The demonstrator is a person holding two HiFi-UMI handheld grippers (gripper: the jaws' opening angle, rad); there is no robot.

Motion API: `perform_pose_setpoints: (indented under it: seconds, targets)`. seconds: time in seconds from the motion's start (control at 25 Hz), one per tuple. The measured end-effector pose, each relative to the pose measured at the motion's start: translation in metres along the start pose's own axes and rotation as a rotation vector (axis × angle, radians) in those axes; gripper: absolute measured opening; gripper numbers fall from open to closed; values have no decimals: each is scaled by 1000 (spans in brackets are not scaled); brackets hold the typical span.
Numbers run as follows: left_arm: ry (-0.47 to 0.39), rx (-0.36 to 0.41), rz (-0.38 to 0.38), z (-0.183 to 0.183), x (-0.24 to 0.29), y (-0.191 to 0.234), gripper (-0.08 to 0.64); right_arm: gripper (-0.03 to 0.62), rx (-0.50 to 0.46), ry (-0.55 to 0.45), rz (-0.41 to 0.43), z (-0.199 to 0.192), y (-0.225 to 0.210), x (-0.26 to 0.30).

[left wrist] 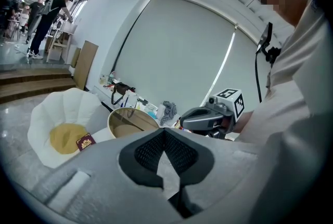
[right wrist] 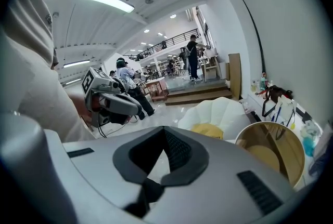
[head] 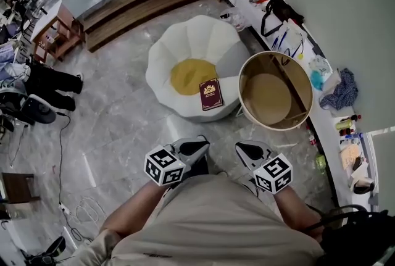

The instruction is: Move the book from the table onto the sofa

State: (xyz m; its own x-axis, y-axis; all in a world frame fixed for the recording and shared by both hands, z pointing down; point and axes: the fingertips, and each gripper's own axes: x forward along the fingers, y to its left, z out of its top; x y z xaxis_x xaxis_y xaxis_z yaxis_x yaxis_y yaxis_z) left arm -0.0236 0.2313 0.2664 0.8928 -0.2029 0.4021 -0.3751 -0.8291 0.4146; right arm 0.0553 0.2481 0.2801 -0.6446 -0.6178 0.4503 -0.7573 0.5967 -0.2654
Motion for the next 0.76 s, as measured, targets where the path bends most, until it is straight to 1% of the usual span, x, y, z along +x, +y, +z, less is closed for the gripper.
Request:
perform_pose_setpoints:
  seconds: [0.24, 0.48, 0.76]
  targets:
    - [5, -4, -20, -19, 1, -21, 8, 12, 5, 6, -14, -20, 16, -16]
    - [12, -13, -26, -31, 3, -32, 8, 12, 9, 16, -22, -33, 23, -26]
    - [21, -17, -21, -31, 1, -17, 8, 12, 12, 17, -27, -28, 19, -13]
